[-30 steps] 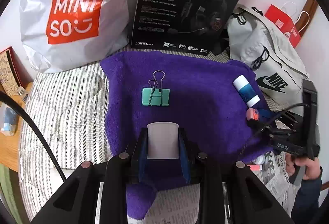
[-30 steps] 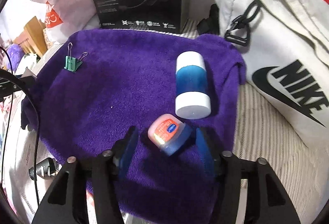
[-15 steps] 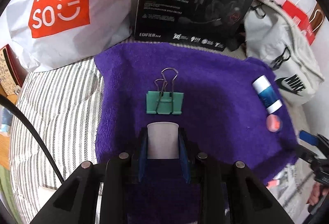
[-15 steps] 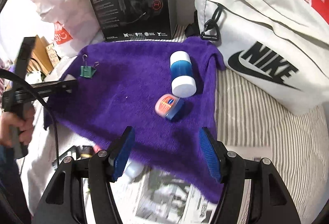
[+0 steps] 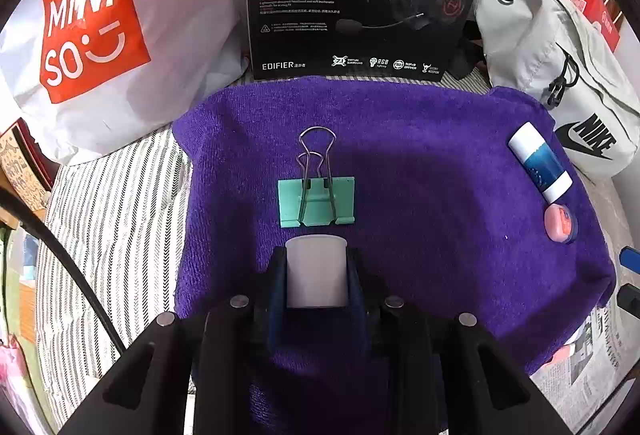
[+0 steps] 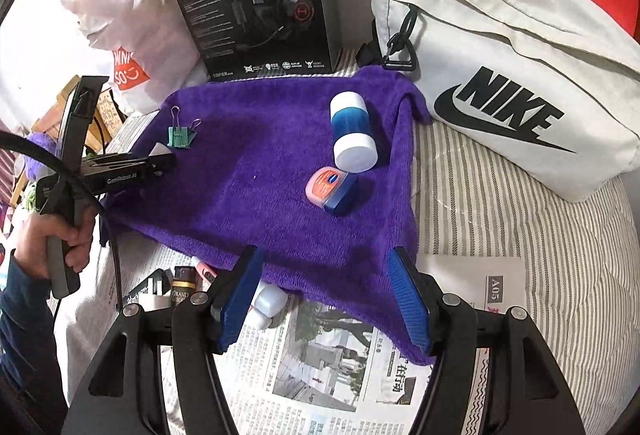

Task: Organize rigid objects
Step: 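Place the tape roll beside the clip with the left gripper while the right places the tin on the towel, then grasp the black Horizon tube with the left gripper while the right gripper grasps the small white bottle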

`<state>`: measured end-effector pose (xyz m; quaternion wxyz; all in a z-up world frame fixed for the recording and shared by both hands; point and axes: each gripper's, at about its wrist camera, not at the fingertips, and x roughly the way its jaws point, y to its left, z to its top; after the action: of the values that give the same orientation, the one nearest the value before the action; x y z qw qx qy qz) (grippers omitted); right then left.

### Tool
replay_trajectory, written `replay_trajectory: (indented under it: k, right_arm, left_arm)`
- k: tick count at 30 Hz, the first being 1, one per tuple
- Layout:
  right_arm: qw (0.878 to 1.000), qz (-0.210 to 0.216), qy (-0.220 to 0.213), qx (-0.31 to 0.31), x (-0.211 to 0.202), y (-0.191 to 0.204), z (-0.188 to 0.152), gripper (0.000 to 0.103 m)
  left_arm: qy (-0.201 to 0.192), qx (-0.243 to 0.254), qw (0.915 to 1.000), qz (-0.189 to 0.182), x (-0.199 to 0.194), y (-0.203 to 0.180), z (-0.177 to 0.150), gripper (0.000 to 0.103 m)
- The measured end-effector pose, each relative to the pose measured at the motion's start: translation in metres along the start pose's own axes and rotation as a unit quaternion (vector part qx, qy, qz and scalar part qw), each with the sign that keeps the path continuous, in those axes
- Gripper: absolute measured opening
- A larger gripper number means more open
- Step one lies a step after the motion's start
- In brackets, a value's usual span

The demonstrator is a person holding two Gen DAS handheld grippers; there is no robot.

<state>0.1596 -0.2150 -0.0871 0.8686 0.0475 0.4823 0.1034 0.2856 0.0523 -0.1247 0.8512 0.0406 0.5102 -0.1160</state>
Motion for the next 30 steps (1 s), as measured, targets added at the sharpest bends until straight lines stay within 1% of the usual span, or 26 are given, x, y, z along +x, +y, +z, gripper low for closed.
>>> replay_trajectory:
  k: [2, 4, 5, 8, 11, 13, 15, 20, 21, 22, 25, 28, 30]
  right_arm:
    - [1.0, 0.001, 0.0, 0.0, -0.004, -0.001, -0.003, 0.065]
    - [1.0, 0.0, -0.002, -0.001, -0.009, -0.002, -0.005, 0.065]
    - [1.0, 0.0, -0.004, 0.0, -0.011, -0.003, -0.007, 0.065]
    - [1.0, 0.002, -0.007, 0.003, -0.021, -0.005, -0.013, 0.065]
    - [1.0, 0.008, -0.01, 0.0, -0.03, -0.004, -0.02, 0.065]
    - [1.0, 0.01, -0.009, -0.008, -0.033, 0.0, -0.026, 0.065]
    - [1.0, 0.012, -0.009, -0.017, -0.035, 0.004, -0.032, 0.065]
    - [0.999, 0.048, -0.008, -0.017, -0.025, 0.012, -0.042, 0.064]
    - [0.999, 0.052, -0.005, -0.014, -0.02, 0.014, -0.042, 0.061]
    - [0.999, 0.051, 0.0, -0.012, -0.013, 0.016, -0.041, 0.055]
    - [0.999, 0.048, 0.011, -0.007, 0.005, 0.023, -0.038, 0.043]
    - [0.999, 0.044, 0.019, 0.021, 0.023, 0.024, -0.032, 0.038]
    - [0.998, 0.04, 0.024, 0.038, 0.033, 0.023, -0.029, 0.037]
  left_arm:
    - [0.003, -0.002, 1.0, -0.003, 0.0, 0.0, 0.0, 0.032]
    - [0.007, -0.003, 0.9999, -0.008, -0.002, 0.0, -0.002, 0.039]
    - [0.009, -0.002, 0.9999, -0.009, -0.002, 0.0, -0.003, 0.04]
    - [0.015, -0.003, 0.9999, -0.002, -0.005, -0.001, -0.008, 0.04]
    - [0.022, -0.018, 0.9995, -0.01, -0.014, 0.004, -0.015, 0.04]
    - [0.016, -0.023, 0.9996, -0.01, -0.027, 0.006, -0.02, 0.04]
    - [0.002, -0.015, 0.9998, -0.008, -0.046, 0.006, -0.027, 0.04]
    - [-0.022, -0.003, 0.9997, -0.005, -0.091, 0.002, -0.051, 0.04]
    - [-0.025, -0.004, 0.9996, -0.01, -0.098, 0.001, -0.057, 0.04]
    - [-0.026, -0.005, 0.9996, -0.014, -0.103, 0.0, -0.063, 0.04]
    - [-0.026, -0.005, 0.9994, -0.022, -0.112, -0.003, -0.08, 0.04]
    - [-0.015, -0.014, 0.9993, -0.032, -0.11, -0.002, -0.099, 0.04]
    - [-0.008, -0.021, 0.999, -0.037, -0.107, 0.001, -0.109, 0.04]
